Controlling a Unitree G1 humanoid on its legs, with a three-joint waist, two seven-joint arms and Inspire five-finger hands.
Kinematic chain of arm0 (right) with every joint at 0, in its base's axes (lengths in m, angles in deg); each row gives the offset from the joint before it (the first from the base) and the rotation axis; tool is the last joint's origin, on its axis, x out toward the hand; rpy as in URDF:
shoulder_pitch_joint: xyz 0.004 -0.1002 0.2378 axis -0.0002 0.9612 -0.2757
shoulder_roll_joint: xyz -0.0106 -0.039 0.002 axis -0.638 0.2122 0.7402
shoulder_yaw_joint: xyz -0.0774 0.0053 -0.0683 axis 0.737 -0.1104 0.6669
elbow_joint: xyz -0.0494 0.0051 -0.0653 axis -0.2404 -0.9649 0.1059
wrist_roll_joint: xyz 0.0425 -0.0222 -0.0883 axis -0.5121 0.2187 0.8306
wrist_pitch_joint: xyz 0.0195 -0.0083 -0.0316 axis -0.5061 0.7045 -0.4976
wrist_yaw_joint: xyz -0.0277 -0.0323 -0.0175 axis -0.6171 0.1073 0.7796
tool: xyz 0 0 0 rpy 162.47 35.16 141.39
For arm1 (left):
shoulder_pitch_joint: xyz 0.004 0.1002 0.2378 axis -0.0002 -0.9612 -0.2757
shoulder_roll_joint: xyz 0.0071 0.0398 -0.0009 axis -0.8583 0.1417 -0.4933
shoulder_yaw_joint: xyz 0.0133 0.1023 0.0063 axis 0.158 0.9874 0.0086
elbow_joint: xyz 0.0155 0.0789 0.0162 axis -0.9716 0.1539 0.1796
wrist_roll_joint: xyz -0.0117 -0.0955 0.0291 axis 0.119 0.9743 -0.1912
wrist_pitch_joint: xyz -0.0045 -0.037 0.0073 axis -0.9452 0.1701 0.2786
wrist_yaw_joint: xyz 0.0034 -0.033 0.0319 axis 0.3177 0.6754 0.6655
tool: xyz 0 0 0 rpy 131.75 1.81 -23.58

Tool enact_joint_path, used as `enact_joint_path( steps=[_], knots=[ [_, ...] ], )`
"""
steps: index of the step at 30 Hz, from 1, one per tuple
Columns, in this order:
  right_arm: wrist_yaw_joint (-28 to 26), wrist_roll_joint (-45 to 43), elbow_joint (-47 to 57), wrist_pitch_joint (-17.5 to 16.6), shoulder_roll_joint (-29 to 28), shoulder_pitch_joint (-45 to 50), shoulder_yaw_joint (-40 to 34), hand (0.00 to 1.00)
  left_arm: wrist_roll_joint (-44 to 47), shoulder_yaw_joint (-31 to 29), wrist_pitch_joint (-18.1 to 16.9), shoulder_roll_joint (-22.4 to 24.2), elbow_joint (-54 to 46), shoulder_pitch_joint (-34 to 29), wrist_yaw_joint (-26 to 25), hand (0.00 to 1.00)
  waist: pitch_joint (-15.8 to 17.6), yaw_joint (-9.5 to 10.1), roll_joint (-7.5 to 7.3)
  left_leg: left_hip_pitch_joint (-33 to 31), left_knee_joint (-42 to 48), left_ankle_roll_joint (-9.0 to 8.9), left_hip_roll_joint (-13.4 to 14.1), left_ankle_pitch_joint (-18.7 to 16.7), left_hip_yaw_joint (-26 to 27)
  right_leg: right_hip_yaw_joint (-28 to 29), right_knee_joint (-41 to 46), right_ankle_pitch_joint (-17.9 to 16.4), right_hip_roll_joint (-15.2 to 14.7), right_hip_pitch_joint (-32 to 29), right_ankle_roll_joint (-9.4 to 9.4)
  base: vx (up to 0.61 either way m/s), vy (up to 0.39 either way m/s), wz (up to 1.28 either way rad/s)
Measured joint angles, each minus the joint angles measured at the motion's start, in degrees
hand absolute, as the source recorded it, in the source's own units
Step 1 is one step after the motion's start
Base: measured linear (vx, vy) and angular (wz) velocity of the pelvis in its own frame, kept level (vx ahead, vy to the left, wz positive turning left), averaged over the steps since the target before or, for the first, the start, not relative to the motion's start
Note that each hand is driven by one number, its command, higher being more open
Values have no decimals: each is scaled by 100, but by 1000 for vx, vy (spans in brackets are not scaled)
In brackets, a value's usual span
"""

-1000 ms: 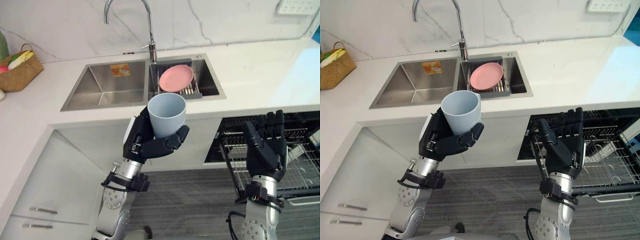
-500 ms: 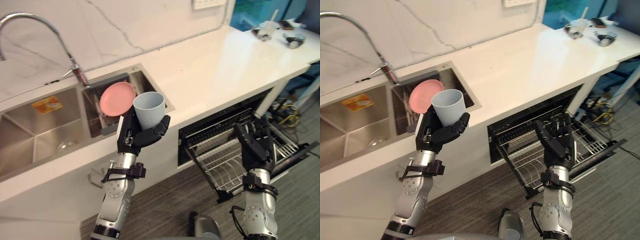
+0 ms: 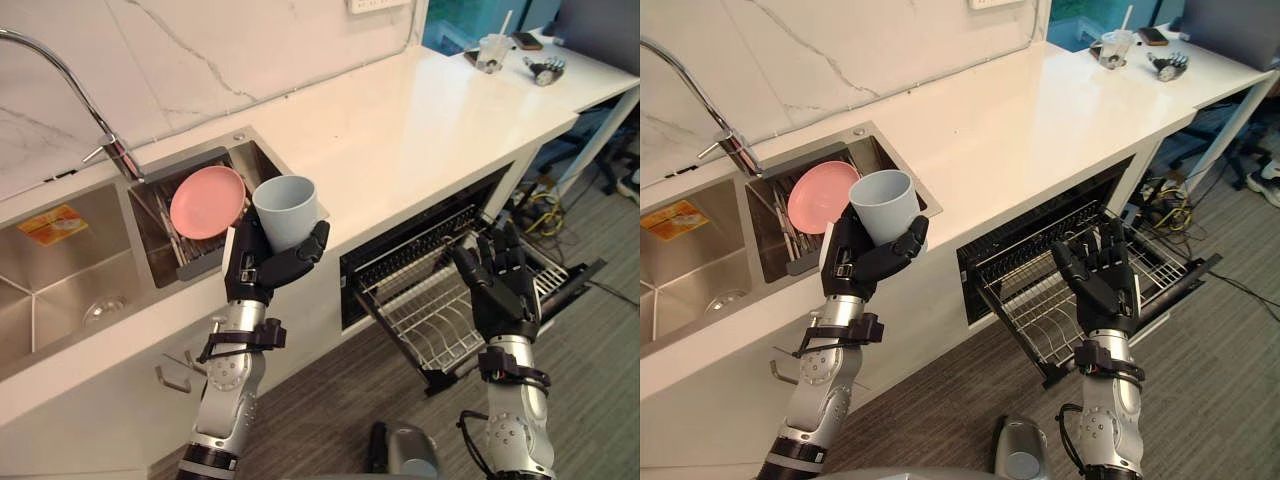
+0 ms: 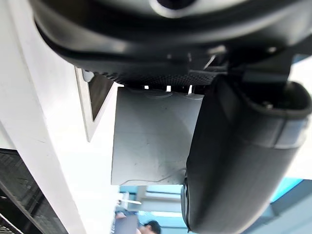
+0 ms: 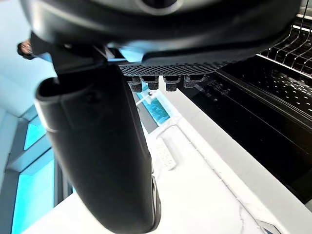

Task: Walk over to the sink, pick up the cup, carry it to the dishwasher, place the cup inside the dishwasher, then close the dishwasher door

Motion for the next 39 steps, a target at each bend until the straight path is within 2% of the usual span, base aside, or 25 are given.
enact_joint_path(
  steps=[1, 2, 3, 4, 5, 6, 7, 8, 10, 13, 18, 19, 21, 26, 33, 39],
  knots=[
    [-25, 0, 22, 0, -6, 22, -7, 100, 0, 5, -6, 16, 0, -44, 15, 0, 2, 53, -5, -24, -123, 13, -61, -66, -61, 71, -118, 22, 12, 130, 6, 216, -18, -51],
    [-85, -3, 74, -10, -7, 24, -3, 100, 0, 34, -64, 19, 1, -119, 49, 0, 16, 118, -41, -151, -572, 86, -244, -138, -238, 201, -322, 49, -14, 330, 26, 214, 0, -56],
    [-140, -2, 130, -45, -2, 21, -8, 100, -33, 101, -116, 2, -1, -141, 58, 0, 4, 171, -26, -347, -1061, 73, -414, -131, -377, 337, -477, 76, -49, 447, 58, 245, 39, -55],
    [-182, -2, 137, -50, -1, 15, 1, 100, -100, 111, -133, 2, -1, -141, 62, 0, -1, 183, -18, -438, -1310, 36, -466, -104, -418, 399, -527, 88, -66, 482, 79, 191, 73, -59],
    [-249, 0, 136, -54, 12, 3, 59, 100, -148, 114, -153, 5, -13, -137, 59, 0, -12, 181, -2, -548, -1947, -31, -544, 200, -509, 531, -581, 144, -87, 507, 193, 232, 88, -72],
    [-281, -1, 135, -53, 55, 24, 139, 100, -169, 115, -163, 7, -17, -151, 51, 0, -64, 180, 69, -489, -2411, -73, -553, 1132, -497, 689, -657, 169, -52, 527, 306, 205, 77, -69],
    [-310, 0, 123, -55, 69, 27, 207, 100, -183, 117, -164, 0, -12, -146, 47, 0, -111, 155, 111, -462, -2523, 37, -549, 1394, -462, 732, -736, 194, -33, 565, 358, 252, 99, -56],
    [-314, -1, 138, -52, 50, 46, 249, 100, -194, 121, -168, -26, -22, -99, 57, 0, -220, 83, 125, -360, -2851, 61, -627, 1510, -361, 816, -924, 284, -77, 569, 466, 249, 113, -25],
    [-326, -1, 143, -53, 50, 22, 253, 100, -192, 131, -165, -40, -21, 64, 58, 0, -231, -4, 99, -239, -3305, 140, -757, 1698, -315, 836, -1167, 384, -152, 577, 549, 203, 101, -9],
    [-365, -6, 143, -2, 48, 23, 325, 100, -75, 216, -160, -157, -21, 130, 66, 0, -235, -29, 91, 74, -3628, 178, -840, 1744, -287, 832, -1533, 473, -182, 887, 642, 159, 57, -5],
    [-1000, -160, 306, 227, 62, -128, 587, 100, 164, 220, -230, -156, -46, 140, 269, 0, -311, -39, 57, 264, -3891, 179, -848, 1743, -296, 809, -1899, 568, -139, 1092, 700, 98, -1, -4],
    [-1296, -315, 418, 385, 68, -182, 612, 100, 152, 237, -230, -142, -45, 139, 358, 0, -309, -65, 49, 280, -3939, 179, -846, 1743, -321, 765, -2025, 616, -122, 1159, 713, 33, -10, 5],
    [-1498, -444, 428, 498, 92, -236, 616, 100, 136, 244, -230, -143, -44, 141, 398, 0, -314, -82, 36, 309, -3956, 180, -846, 1742, -330, 743, -2093, 652, -114, 1216, 730, 15, -4, 3],
    [-2241, -1158, 621, 1166, 433, -476, 618, 100, -487, 321, -264, -247, 170, 295, 410, 0, -351, -111, -45, 326, -3962, 185, -853, 1740, -330, 709, -2338, 812, -96, 1338, 773, -8, 2, -1],
    [-2375, -1252, 659, 1420, 557, -610, 732, 100, -1292, 502, -256, -507, 303, 429, 373, 0, -415, -121, -179, 280, -3954, 259, -880, 1788, -295, 706, -2560, 1007, -71, 1378, 756, -62, 7, -3],
    [-2158, -961, 672, 1518, 756, -732, 1007, 100, -1672, 538, -229, -678, 301, 587, 360, 0, -449, -117, -240, 212, -3934, 319, -916, 1831, -295, 705, -2677, 1141, -87, 1376, 761, -61, 12, 0]
  ],
)
